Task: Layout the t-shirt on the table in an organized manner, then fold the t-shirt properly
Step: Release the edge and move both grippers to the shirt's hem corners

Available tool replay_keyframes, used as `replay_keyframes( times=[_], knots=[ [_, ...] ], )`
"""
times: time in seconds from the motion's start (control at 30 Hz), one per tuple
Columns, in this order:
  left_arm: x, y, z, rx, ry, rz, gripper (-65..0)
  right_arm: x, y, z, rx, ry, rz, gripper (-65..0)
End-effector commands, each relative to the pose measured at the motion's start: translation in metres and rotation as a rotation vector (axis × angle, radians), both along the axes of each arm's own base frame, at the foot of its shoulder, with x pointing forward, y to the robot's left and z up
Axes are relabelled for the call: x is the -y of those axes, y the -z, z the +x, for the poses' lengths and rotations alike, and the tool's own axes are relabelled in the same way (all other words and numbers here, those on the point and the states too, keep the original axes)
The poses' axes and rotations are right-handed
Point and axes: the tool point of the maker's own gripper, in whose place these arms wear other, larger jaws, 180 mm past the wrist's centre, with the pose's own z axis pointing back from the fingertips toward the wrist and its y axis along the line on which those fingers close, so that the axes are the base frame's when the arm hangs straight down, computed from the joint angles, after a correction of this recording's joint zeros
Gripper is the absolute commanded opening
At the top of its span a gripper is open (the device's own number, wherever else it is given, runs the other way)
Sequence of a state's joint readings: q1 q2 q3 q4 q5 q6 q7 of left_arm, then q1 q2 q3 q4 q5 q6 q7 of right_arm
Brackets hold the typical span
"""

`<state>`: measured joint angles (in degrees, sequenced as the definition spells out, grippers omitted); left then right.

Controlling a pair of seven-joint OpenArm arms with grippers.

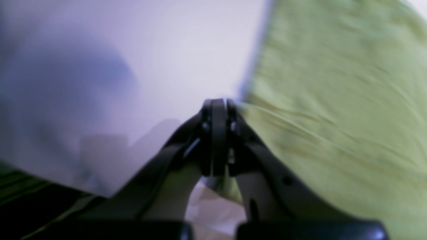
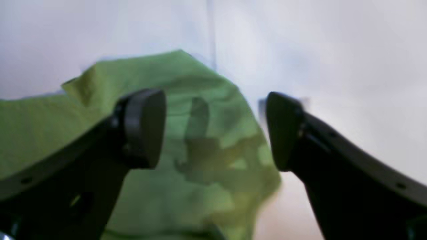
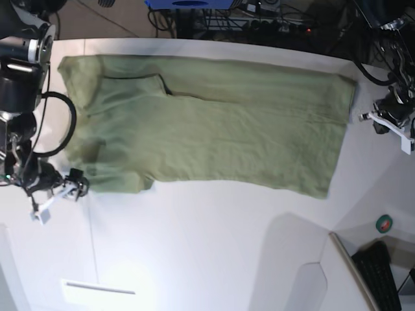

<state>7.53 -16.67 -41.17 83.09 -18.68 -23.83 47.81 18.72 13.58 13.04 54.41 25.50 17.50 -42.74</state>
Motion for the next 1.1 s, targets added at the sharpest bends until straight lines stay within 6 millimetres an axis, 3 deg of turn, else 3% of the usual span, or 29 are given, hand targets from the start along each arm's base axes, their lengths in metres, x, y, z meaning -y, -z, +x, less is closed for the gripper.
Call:
replay_keyframes(
  times=[0.0,0.07,0.13,0.23,0.3,0.4,0.57,0.7,1.07],
  knots=[
    [-0.007,-0.014,0.016,0.052,0.005,0.011,-47.2,-0.002,-0.015,0.021,0.057,-0.016,-0.006,-18.2],
    [-0.015,-0.015,0.027,0.060,-0.013,-0.003,-30.4,-0.012,-0.005,0.030,0.042,-0.035,-0.004,-17.9],
    [-0.020,-0.014,0.035,0.062,-0.026,-0.012,-21.1,-0.014,0.007,0.034,0.019,-0.024,0.005,-18.0],
    [-0.026,-0.016,0.045,0.072,-0.040,-0.026,-20.2,-0.014,0.019,0.037,0.021,-0.003,0.004,-18.2],
    [-0.030,-0.013,0.048,0.066,-0.052,-0.042,-20.2,-0.015,0.018,0.041,0.048,-0.012,-0.011,-18.2],
    [-0.035,-0.008,0.051,0.054,-0.067,-0.062,-20.2,-0.001,0.015,0.042,0.055,-0.016,-0.047,-18.3],
    [-0.017,0.011,0.055,-0.032,0.027,-0.054,-20.2,0.012,0.008,0.047,0.063,-0.014,-0.072,-18.3],
    [-0.001,0.011,0.072,-0.029,0.075,-0.061,-20.2,0.010,0.017,0.038,0.043,-0.015,-0.069,-18.3],
    [0.001,0.008,0.090,-0.009,0.066,-0.089,-20.2,0.009,0.021,0.034,0.035,-0.016,-0.066,-18.5]
  ],
)
